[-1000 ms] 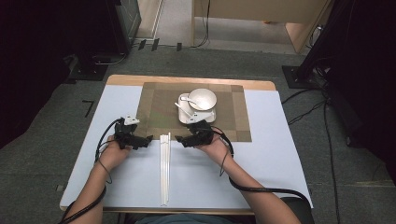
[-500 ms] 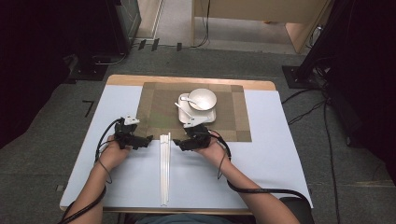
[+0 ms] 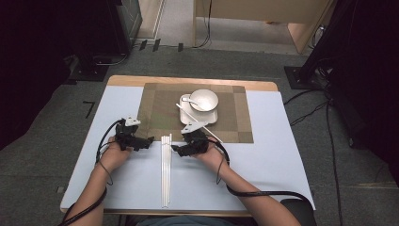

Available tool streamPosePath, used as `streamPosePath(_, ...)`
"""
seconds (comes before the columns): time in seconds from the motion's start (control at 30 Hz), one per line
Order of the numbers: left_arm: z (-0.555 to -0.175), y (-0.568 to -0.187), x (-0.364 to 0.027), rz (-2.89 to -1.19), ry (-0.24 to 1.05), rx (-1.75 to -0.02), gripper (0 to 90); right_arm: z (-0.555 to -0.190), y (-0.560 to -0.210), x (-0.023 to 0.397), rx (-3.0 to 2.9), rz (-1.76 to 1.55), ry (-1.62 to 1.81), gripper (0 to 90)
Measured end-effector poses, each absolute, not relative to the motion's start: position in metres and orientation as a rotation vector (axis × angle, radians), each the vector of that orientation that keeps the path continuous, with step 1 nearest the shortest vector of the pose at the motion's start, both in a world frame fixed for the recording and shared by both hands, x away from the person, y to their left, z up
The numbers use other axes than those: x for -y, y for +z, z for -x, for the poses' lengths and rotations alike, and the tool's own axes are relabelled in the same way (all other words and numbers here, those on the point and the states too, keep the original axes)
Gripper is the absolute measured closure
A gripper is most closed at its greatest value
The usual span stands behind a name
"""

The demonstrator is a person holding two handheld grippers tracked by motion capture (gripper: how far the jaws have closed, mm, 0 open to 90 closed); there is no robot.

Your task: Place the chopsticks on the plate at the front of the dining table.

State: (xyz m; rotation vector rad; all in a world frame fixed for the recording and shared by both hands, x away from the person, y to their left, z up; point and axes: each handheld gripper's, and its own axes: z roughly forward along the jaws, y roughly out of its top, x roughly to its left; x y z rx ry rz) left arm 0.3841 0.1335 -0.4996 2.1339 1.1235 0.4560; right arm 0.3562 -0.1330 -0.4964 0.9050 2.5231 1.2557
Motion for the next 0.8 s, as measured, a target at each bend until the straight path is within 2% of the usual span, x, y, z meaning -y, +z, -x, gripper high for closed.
streamPosePath(0.47,-0.384,-0.5,-0.134,-2.134,0.456,-1.124,0.0,-0.35,-0.498,0.123,-2.533,-0.894,1.278,29.8)
streamPosePath(0.8,-0.384,-0.5,-0.134,-2.135,0.456,-1.124,0.0,-0.35,-0.499,0.119,-2.512,-0.907,1.277,33.4)
